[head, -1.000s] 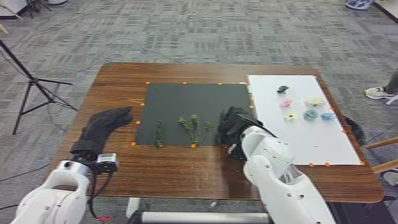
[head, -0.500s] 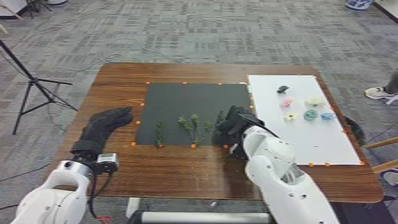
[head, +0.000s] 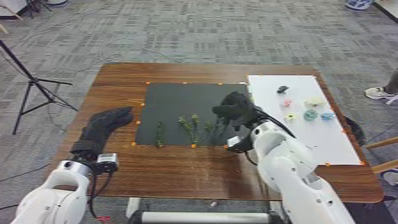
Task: Arrange flowers
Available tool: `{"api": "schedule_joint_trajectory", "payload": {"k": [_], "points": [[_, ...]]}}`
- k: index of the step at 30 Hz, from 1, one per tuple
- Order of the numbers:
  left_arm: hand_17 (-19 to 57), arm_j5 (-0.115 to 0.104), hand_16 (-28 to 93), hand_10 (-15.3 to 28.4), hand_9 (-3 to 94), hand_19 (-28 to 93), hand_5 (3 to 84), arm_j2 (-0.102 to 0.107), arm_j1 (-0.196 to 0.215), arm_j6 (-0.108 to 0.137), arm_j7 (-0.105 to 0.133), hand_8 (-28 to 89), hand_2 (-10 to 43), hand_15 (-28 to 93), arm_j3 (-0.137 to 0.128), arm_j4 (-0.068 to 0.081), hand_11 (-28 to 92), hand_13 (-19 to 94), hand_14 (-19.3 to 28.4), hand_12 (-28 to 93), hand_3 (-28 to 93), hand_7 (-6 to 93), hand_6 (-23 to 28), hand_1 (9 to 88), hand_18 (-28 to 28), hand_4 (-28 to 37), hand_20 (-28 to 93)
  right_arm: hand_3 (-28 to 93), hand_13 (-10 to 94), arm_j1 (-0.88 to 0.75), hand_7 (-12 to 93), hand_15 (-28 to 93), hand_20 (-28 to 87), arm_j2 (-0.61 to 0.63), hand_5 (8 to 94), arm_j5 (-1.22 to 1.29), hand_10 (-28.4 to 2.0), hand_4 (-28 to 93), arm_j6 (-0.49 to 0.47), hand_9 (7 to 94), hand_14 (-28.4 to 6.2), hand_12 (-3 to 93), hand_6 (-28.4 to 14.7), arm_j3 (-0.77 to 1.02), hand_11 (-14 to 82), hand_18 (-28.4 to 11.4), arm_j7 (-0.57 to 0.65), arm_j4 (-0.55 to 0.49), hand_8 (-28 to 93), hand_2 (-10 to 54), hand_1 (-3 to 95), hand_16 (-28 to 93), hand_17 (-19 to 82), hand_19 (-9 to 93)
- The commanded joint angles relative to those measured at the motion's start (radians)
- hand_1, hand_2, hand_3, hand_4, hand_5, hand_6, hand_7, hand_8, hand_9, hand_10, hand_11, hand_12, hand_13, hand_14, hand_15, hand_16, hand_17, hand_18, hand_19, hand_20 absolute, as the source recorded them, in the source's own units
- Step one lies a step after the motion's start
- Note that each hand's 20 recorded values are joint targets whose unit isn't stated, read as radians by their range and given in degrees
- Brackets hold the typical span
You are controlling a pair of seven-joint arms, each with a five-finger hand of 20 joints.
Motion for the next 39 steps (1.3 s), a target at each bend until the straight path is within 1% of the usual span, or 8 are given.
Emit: {"api": "schedule_joint_trajectory", "payload": {"k": [1,5,8,10,12,23,33,39], "points": [[-0.2,0.002,1,14.3,47.3,8,46.2,-0.004,-0.002,-0.013,-0.004,-7,0.9,18,0.002,-0.003,19,34,18.6,11,67,14.1,4.8,20.9,13.9,-25.3,15,71,94,-0.053,37,58,57,0.029,63.1,0.113,-14.3,-2,-0.081,83.6,-2.5,16.9,-5.5,-0.022,14.5,-15.1,-0.074,0.001,-6,9.0,23.4,28,65,93],[-0.2,0.001,1,14.3,47.3,8,46.2,-0.002,0.002,-0.012,-0.006,-7,0.9,18,0.0,-0.005,19,34,18.6,11,67,14.0,4.8,20.9,13.9,-25.3,15,71,94,-0.064,41,59,57,0.032,60.7,0.134,-14.5,-3,-0.165,81.2,-2.8,14.3,-5.5,-0.019,11.9,-15.4,-0.092,0.009,-4,11.0,22.3,26,65,93],[-0.2,0.001,1,14.3,47.2,8,46.1,-0.001,0.0,-0.014,-0.01,-7,0.9,18,0.002,-0.003,19,34,18.6,12,67,14.2,4.7,20.9,13.9,-25.4,15,71,94,-0.063,47,59,57,0.03,56.7,0.116,-15.0,-3,-0.219,78.5,-2.9,12.3,-5.7,-0.022,10.5,-15.5,-0.121,0.025,6,12.6,21.5,25,66,93],[-0.2,0.0,1,14.2,47.2,7,46.1,-0.001,-0.008,-0.018,-0.011,-7,0.9,18,0.006,0.0,19,34,18.6,12,67,14.1,4.8,20.9,13.9,-25.4,15,70,94,-0.06,55,59,57,0.034,51.7,0.089,-15.2,-4,-0.222,75.0,-3.0,11.2,-6.1,-0.033,9.6,-15.7,-0.131,0.033,16,13.1,21.2,25,66,93],[-0.2,0.002,1,14.3,47.2,7,46.2,-0.002,-0.01,-0.021,-0.011,-7,0.9,18,0.007,0.001,19,34,18.6,11,67,14.1,4.8,20.9,13.8,-25.4,15,70,94,-0.059,56,59,57,0.037,50.6,0.035,-15.3,-4,-0.207,74.0,-3.1,10.8,-6.2,-0.044,9.5,-15.8,-0.15,0.043,17,13.5,20.9,25,66,93],[-0.2,0.002,1,14.4,47.3,7,46.1,-0.001,-0.01,-0.021,-0.015,-7,1.0,18,0.012,0.002,19,34,18.7,12,66,14.1,4.8,21.0,13.8,-25.3,15,71,94,-0.043,62,60,59,0.046,49.4,-0.019,-15.6,-4,-0.138,72.7,-3.1,10.6,-6.8,-0.052,9.4,-16.2,-0.191,0.064,8,15.5,18.5,24,65,93],[-0.2,0.002,1,14.4,47.3,7,46.1,-0.005,-0.013,-0.017,-0.005,-7,1.0,18,0.016,0.003,19,34,18.6,11,66,14.1,4.8,21.0,13.8,-25.2,15,71,94,-0.022,62,61,60,0.045,48.9,-0.063,-15.5,-4,-0.127,71.7,-3.1,10.4,-6.8,-0.05,9.2,-16.4,-0.203,0.094,6,15.6,18.1,24,65,93],[-0.2,0.001,1,14.4,47.3,7,46.2,-0.006,-0.008,-0.013,-0.005,-7,0.9,18,0.01,0.001,19,34,18.7,11,67,14.0,4.8,20.9,13.8,-25.1,15,71,94,-0.031,62,61,61,0.054,48.8,-0.093,-15.1,-4,-0.146,71.4,-3.2,10.4,-6.7,-0.041,9.2,-16.5,-0.195,0.102,5,15.2,18.0,24,65,93]]}}
